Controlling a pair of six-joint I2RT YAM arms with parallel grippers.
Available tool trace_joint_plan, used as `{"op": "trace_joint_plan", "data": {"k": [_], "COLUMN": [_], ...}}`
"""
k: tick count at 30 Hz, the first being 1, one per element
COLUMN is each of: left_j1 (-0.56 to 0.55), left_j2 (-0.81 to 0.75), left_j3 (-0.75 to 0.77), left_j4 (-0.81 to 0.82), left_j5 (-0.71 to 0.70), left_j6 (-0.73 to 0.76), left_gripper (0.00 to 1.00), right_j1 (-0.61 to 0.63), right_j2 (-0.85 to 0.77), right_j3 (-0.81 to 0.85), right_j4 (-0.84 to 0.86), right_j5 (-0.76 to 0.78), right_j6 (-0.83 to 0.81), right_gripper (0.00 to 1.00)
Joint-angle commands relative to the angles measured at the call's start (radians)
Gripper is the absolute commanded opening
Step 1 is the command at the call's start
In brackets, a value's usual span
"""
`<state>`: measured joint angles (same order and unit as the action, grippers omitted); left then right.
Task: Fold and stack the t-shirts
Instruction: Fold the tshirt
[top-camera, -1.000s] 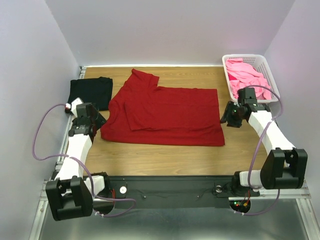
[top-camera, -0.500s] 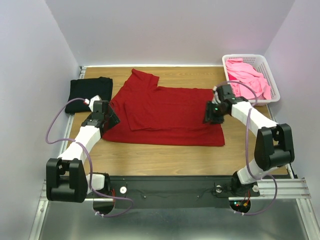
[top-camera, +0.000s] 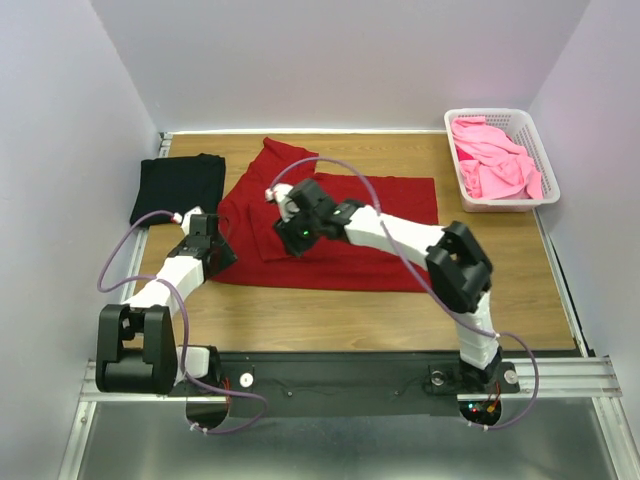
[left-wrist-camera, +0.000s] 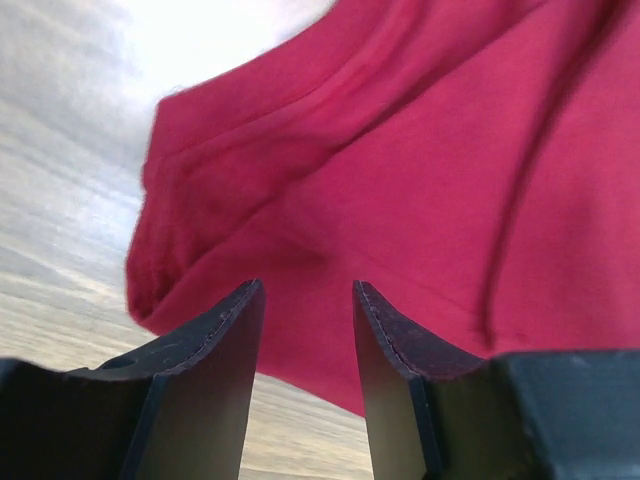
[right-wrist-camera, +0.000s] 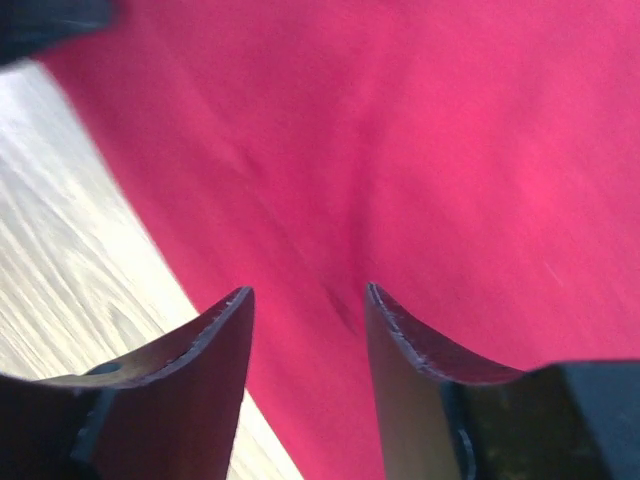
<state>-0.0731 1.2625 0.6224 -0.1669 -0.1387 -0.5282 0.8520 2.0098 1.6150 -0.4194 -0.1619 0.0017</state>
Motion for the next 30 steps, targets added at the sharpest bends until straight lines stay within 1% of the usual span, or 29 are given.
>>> {"op": "trace_joint_plan", "data": {"k": [1,3,6,10,15,18,25,28,30], "left_j1": [0.061,0.065,0.119,0.144,0.147,0.148,0.147,0.147,0.147], "left_j2": [0.006,0.003,-0.003,0.009,0.032,0.035,0.055,0.081,0.092], "left_j3": [-0.016,-0.018,-0.027,-0.029,-0.026,-0.026,-0.029,-0.020,-0.016], "left_j4": [0.017,0.009,0.009,0.009,0.009,0.006,0.000,-0.005,-0.006], "left_j5": [0.010,0.002,-0.010,-0.009,-0.016,-0.024,-0.030,-0.032,-0.030], "left_j6": [-0.010,-0.013,-0.012,-0.007,-0.007,-0.004,-0.009,-0.010,-0.009], "left_gripper": [0.52,0.52,0.52,0.52,0.52,0.52,0.51,0.51,0.50], "right_j1": [0.061,0.068,0.088,0.099,0.102,0.104,0.107,0.108,0.108], "right_j2": [0.075,0.111,0.173,0.237,0.288,0.302,0.339,0.354,0.357], "right_j3": [0.152,0.195,0.253,0.304,0.322,0.332,0.350,0.355,0.356], "right_j4": [0.048,0.050,0.050,0.051,0.051,0.051,0.053,0.053,0.053], "right_j5": [-0.010,-0.025,-0.041,-0.042,-0.047,-0.057,-0.065,-0.039,-0.019], "right_j6": [-0.089,-0.092,-0.104,-0.100,-0.104,-0.104,-0.097,-0.092,-0.088], "right_gripper": [0.52,0.52,0.50,0.50,0.49,0.45,0.44,0.40,0.35]}}
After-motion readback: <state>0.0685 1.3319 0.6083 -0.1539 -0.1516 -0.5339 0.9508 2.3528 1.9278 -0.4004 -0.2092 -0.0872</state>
